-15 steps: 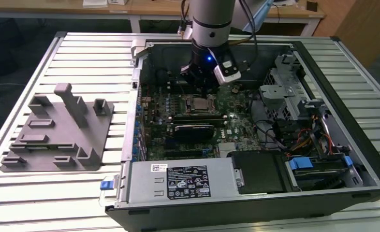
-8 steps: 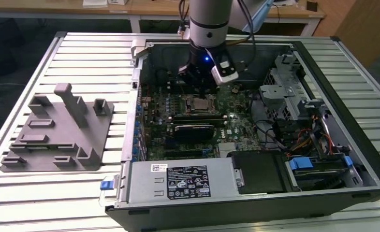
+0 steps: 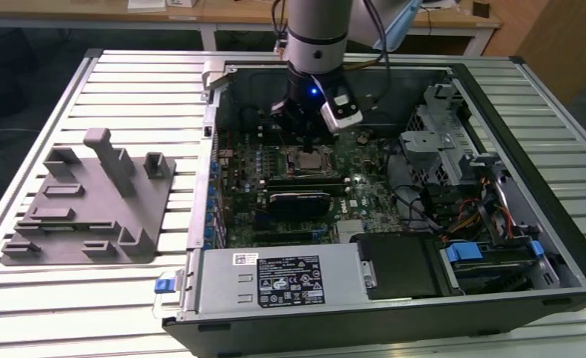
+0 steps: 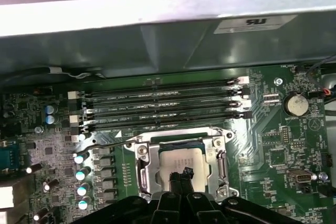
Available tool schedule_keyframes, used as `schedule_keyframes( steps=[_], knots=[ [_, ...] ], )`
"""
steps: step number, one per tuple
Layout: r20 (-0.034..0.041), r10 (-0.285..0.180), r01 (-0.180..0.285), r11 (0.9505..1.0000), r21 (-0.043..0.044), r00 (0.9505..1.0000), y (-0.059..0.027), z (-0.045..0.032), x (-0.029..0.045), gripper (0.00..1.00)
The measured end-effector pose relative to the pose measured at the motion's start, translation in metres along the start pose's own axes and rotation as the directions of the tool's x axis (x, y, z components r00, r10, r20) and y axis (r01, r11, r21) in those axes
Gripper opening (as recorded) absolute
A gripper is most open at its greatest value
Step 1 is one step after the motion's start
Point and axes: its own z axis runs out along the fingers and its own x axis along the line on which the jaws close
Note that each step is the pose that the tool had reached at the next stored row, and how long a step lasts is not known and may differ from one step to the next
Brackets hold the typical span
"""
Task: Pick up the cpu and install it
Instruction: 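Close the cpu cover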
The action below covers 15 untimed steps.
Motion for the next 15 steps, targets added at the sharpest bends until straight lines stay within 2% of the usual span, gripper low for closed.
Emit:
schedule_keyframes(
  steps=[6, 15],
  knots=[
    [0.0002, -0.001, 0.001, 1.0000, 0.0001, 1.0000, -0.0008, 0.0016, 0.0049, 0.11],
    [0.0003, -0.002, 0.002, 1.0000, -0.0001, 1.0000, -0.0023, 0.0101, 0.0141, 0.11]
  ],
)
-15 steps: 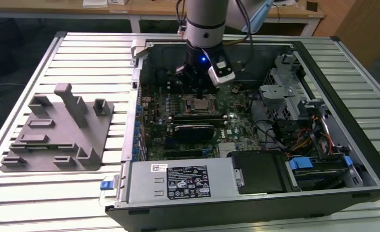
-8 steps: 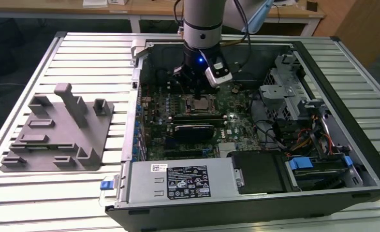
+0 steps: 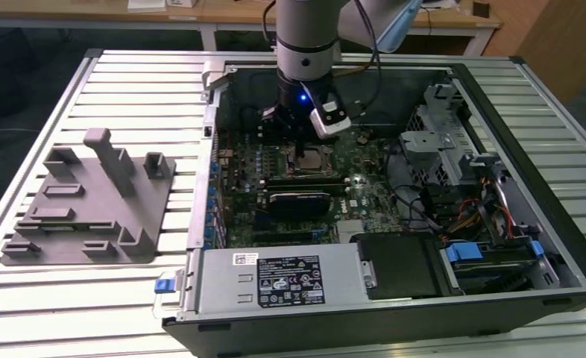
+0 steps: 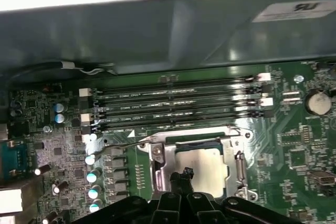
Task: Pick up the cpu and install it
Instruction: 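Close the cpu cover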
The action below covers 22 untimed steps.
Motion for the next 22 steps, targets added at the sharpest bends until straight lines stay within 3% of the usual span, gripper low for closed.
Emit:
schedule_keyframes(
  steps=[8, 22],
  knots=[
    [0.0000, -0.001, 0.001, 1.0000, 0.0000, 1.0000, -0.0009, 0.0087, 0.0072, 0.11],
    [-0.0002, -0.003, 0.003, 1.0000, 0.0002, 1.0000, -0.0014, 0.0172, 0.0096, 0.11]
  ],
)
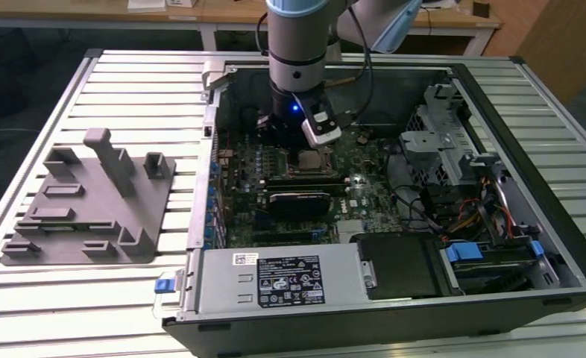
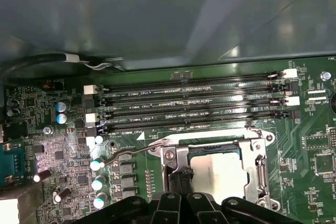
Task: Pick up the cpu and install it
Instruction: 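Close the cpu cover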
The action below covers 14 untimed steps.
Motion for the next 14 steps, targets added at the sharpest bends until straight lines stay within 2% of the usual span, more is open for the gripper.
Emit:
schedule_keyframes(
  steps=[14],
  knots=[
    [0.0000, 0.000, 0.000, 1.0000, -0.0005, 1.0000, 0.0015, -0.0004, 0.0004, 0.11]
  ],
)
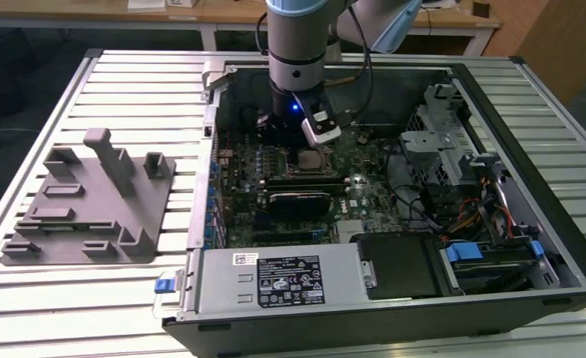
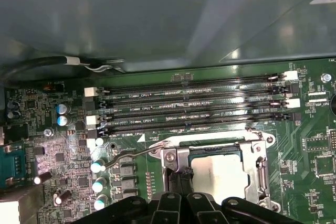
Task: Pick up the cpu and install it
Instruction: 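Close the cpu cover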
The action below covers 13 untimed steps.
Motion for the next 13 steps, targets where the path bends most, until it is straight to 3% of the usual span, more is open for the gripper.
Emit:
schedule_keyframes(
  steps=[8, 13],
  knots=[
    [-0.0001, 0.000, 0.000, 1.0000, 0.0004, 1.0000, 0.0000, -0.0016, 0.0001, 0.11],
    [0.0002, 0.000, 0.000, 1.0000, -0.0001, 1.0000, 0.0002, -0.0104, -0.0002, 0.11]
  ],
)
